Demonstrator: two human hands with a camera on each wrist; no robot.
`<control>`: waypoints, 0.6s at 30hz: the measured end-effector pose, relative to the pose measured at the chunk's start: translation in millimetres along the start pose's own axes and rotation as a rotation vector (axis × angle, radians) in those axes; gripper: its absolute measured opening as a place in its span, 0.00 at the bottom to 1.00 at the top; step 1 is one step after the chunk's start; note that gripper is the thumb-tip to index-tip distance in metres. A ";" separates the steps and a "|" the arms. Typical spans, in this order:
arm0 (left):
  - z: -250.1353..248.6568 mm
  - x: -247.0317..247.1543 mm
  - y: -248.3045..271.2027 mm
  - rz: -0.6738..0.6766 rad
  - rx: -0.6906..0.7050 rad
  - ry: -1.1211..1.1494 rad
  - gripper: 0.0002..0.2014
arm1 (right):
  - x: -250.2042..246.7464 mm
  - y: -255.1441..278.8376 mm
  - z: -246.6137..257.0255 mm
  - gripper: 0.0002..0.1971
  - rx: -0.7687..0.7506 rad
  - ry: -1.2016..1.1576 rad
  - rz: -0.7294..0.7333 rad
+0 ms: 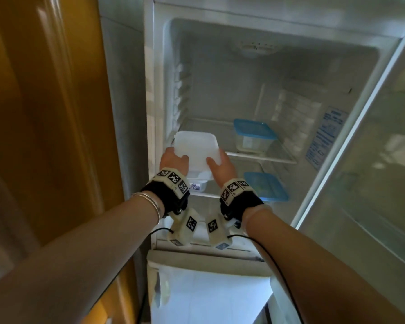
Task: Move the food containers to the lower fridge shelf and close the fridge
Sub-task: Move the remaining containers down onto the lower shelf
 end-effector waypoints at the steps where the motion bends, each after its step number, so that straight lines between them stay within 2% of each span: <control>1: 0.8 1.6 6.3 0.000 -0.001 -0.001 0.26 | -1.9 4.6 -3.5 0.26 -0.009 0.003 0.005; 10: 27.6 24.5 40.6 0.107 -0.052 -0.065 0.27 | -0.3 19.9 -50.0 0.25 0.082 0.094 0.071; 18: 56.5 39.6 2.4 0.150 -0.069 -0.101 0.23 | 29.0 -25.4 -55.3 0.25 0.152 0.114 0.119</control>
Point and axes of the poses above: each hand's wrist, its own y-axis away from the middle knuckle, its own x-axis out of the palm, z = x × y, the point moved 9 cm from there along -y, towards the middle knuckle, and after that the axes turned 15 degrees about x, right-handed, at the moved point
